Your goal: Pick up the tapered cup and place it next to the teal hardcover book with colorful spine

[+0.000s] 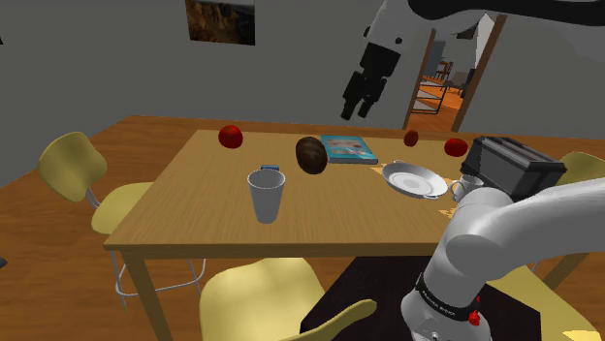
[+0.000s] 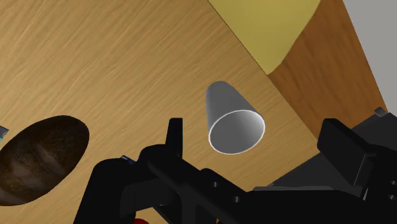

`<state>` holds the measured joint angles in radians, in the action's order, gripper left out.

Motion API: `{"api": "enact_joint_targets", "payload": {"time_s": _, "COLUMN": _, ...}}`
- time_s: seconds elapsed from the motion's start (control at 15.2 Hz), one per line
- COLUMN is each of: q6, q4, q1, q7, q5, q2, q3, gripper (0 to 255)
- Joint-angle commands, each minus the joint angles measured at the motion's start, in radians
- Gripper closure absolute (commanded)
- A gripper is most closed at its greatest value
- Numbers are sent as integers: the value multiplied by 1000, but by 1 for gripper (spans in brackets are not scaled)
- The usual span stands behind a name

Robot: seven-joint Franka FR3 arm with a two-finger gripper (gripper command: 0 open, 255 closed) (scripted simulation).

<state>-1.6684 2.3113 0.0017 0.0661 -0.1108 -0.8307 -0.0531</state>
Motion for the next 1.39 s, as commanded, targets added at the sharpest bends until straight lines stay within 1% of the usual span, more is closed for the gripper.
{"api": "enact_joint_targets", "payload": {"time_s": 0.0, "q6": 0, "q4": 0, "q1": 0, "q7": 0, "q5": 0, "q2": 0, "q3": 0, "gripper": 0}}
{"api": "enact_joint_targets", "payload": {"time_s": 0.33, "q6": -117, "q4": 9, "q1": 6, "q7": -22, "q5": -18, "q2": 156, "q3": 19, "gripper": 0}}
{"api": "enact_joint_targets", "payload": {"time_s": 0.66, "q6": -223, "q4": -10, "q1": 12, "q7": -42, "q5": -34, "q2": 329, "q3": 34, "gripper": 0}}
{"api": "enact_joint_targets", "payload": {"time_s": 0.99, "q6": -313, "q4": -58, "q1": 19, "q7": -61, "q5": -50, "q2": 514, "q3": 46, "gripper": 0}}
{"api": "enact_joint_targets", "payload": {"time_s": 1.32, "q6": -382, "q4": -133, "q1": 26, "q7": -78, "q5": -64, "q2": 706, "q3": 54, "gripper": 0}}
